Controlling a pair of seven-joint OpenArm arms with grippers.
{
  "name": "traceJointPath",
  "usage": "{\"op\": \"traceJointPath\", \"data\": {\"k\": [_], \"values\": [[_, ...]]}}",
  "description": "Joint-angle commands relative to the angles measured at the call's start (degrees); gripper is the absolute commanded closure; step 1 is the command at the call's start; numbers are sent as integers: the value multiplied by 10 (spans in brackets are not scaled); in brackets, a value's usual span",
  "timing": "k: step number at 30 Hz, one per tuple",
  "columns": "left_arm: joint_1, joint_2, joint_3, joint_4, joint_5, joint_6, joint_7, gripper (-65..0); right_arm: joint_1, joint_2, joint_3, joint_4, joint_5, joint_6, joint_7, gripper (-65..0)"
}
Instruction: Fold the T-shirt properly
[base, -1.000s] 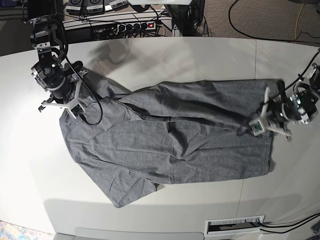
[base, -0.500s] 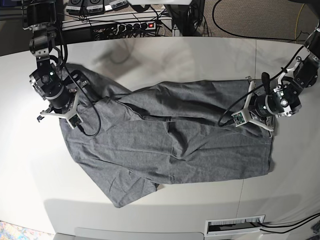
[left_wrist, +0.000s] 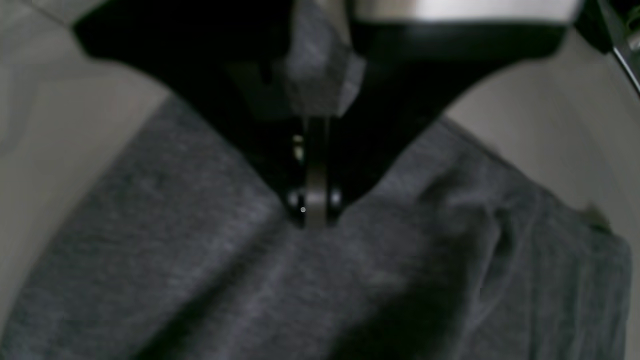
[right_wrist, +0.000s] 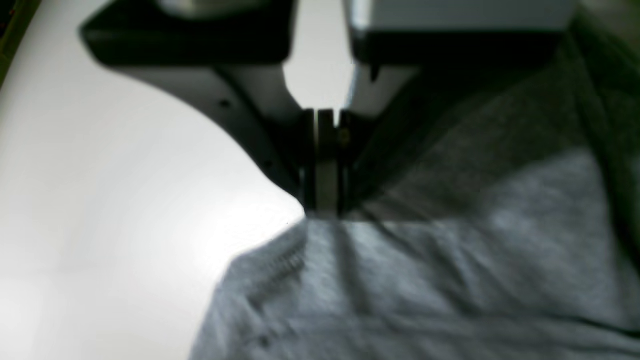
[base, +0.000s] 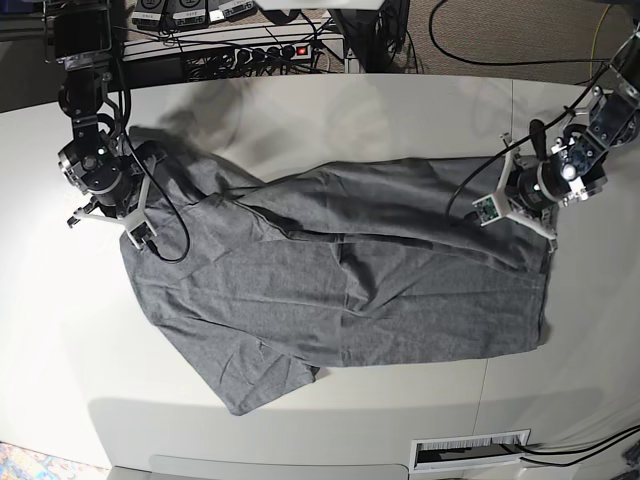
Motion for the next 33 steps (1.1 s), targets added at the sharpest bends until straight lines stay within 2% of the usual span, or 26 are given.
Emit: {"op": "traceJointPath", "data": {"k": [1, 6, 13, 19, 22, 26, 30, 33], "values": [[25, -18, 10, -14, 10, -35, 80, 0, 8, 10, 5, 7, -1, -5, 2, 0], [52, -46, 10, -14, 11, -32, 80, 0, -7, 10, 5, 7, -1, -5, -12, 0], [56, -45, 10, -12, 8, -32, 60, 0, -16, 10, 5, 41, 0, -6, 16, 0], [56, -43, 10, -12, 4, -32, 60, 0, -16, 5, 5, 106, 110, -5, 27, 0], [56, -44, 10, -12, 5, -32, 60, 0, -17, -19, 5, 105, 118, 11, 36, 0], [54, -40, 10, -11, 5, -32, 59, 0, -17, -50, 5, 69, 118, 26, 48, 0], [54, -39, 10, -11, 5, -32, 60, 0, -17, -53, -2, 6, 115, 34, 69, 0], [54, -39, 10, -11, 5, -32, 66, 0, -17, -53, -2, -16, 110, 34, 56, 0]]}}
